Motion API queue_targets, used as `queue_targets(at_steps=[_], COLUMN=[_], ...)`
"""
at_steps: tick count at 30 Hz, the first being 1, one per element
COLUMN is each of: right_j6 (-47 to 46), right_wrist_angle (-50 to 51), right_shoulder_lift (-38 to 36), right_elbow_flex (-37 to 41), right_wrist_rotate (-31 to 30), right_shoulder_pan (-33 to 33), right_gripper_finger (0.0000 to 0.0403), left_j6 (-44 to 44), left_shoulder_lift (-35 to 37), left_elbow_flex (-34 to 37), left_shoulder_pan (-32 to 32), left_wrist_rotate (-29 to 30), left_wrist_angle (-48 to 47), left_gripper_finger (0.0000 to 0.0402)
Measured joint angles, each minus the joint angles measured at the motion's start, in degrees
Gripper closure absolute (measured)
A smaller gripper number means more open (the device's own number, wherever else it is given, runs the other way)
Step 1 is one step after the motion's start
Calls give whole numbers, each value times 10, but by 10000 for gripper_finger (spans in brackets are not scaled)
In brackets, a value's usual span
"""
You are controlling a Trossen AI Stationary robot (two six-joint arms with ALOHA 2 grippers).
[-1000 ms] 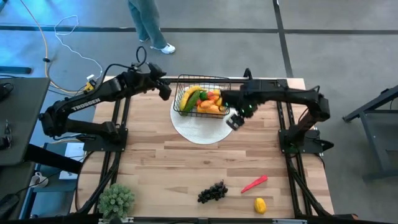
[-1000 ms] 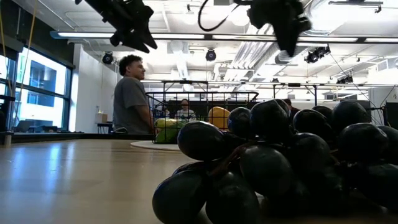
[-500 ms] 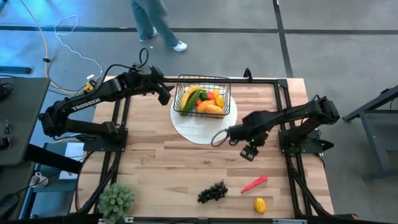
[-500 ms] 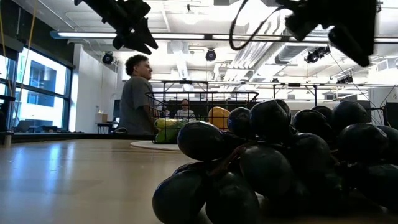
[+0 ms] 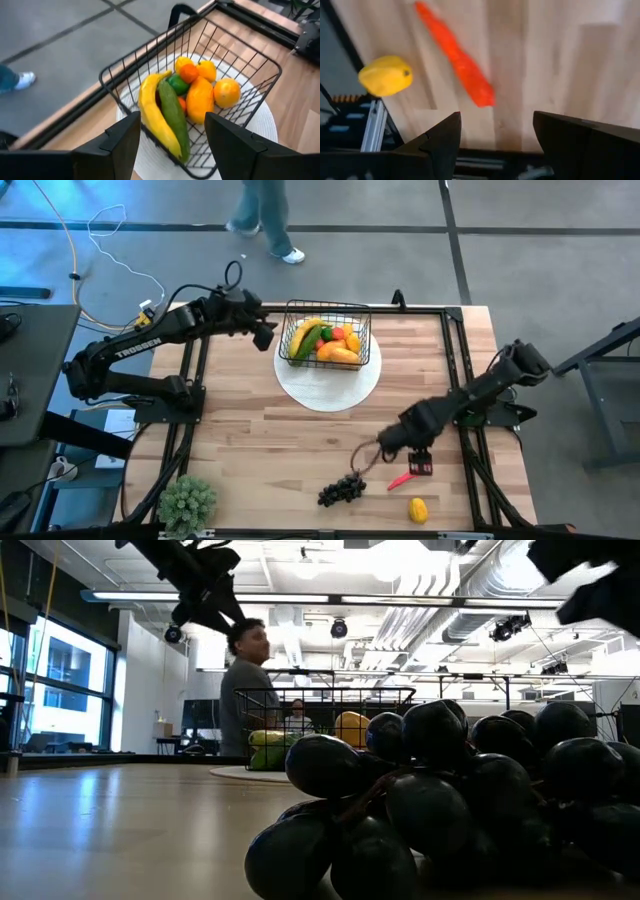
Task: Build produce basket
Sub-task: Put the carrot into the wire basket
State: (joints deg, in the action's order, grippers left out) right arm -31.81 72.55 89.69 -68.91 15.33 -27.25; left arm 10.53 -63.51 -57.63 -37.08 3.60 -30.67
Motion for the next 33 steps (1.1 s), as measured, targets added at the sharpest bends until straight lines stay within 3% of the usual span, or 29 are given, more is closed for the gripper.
queue_targets(at_steps=[13, 33], right_j6=[23, 3], right_wrist_angle=[-152, -294], right_shoulder_lift=[0, 1], right_elbow_flex=[71, 214], right_wrist_rotate=[-40, -55], right_shoulder_pan=[-134, -152], right_gripper_finger=[174, 176], left_j6=[78, 88], left_shoulder_lift=[0, 0], left_elbow_flex=[0, 0], left_shoulder_pan=[7, 43], left_wrist_rotate=[0, 18], left_wrist_angle=[-77, -77], left_gripper_finger=[193, 193])
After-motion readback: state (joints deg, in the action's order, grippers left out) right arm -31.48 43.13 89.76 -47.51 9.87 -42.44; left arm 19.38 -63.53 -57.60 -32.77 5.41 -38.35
